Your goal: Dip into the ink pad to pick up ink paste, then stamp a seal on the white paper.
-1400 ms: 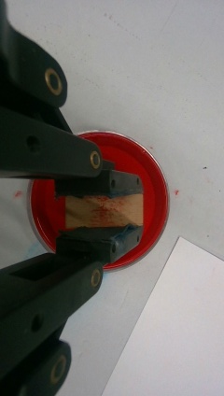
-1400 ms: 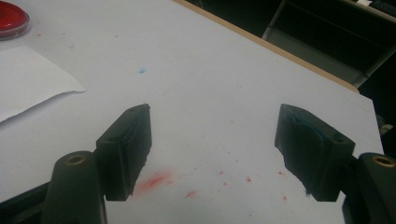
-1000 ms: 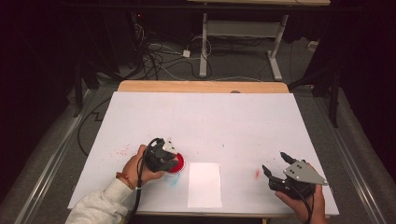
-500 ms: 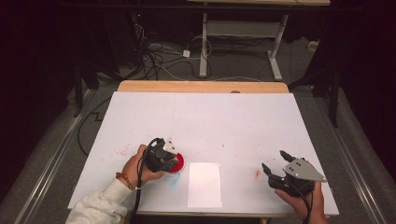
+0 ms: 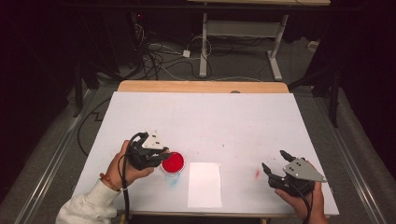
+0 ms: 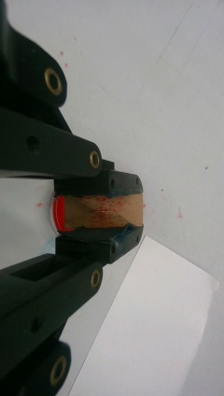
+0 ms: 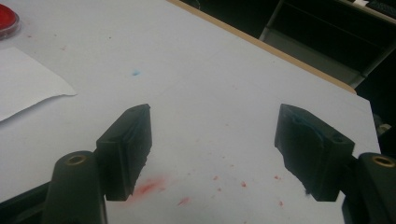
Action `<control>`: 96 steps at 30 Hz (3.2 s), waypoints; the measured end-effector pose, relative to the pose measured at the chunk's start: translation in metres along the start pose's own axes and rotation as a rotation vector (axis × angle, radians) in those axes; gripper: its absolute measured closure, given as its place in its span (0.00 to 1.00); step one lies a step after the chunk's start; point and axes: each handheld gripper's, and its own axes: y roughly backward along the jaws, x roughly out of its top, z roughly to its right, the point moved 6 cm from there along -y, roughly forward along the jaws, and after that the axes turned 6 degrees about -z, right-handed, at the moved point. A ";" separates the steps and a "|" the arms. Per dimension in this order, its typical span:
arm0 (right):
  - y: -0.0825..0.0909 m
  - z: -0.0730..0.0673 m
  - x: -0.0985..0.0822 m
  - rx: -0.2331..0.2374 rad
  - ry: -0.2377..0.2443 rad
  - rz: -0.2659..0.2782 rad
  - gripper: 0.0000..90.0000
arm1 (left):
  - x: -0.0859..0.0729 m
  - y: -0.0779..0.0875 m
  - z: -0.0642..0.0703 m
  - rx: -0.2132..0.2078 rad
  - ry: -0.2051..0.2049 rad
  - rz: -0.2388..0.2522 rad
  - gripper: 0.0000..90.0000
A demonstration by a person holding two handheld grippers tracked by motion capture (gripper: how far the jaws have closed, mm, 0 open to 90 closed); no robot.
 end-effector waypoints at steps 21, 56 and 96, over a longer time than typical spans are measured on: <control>0.000 -0.001 0.000 0.004 -0.001 0.002 0.31 | -0.001 0.020 -0.001 0.027 -0.005 0.023 0.82; 0.004 -0.005 -0.004 0.014 0.025 -0.008 0.31 | -0.005 -0.067 -0.002 -0.077 0.012 -0.156 0.82; 0.006 -0.007 -0.003 0.016 0.028 -0.002 0.31 | -0.007 -0.071 0.004 -0.013 -0.022 -0.183 0.82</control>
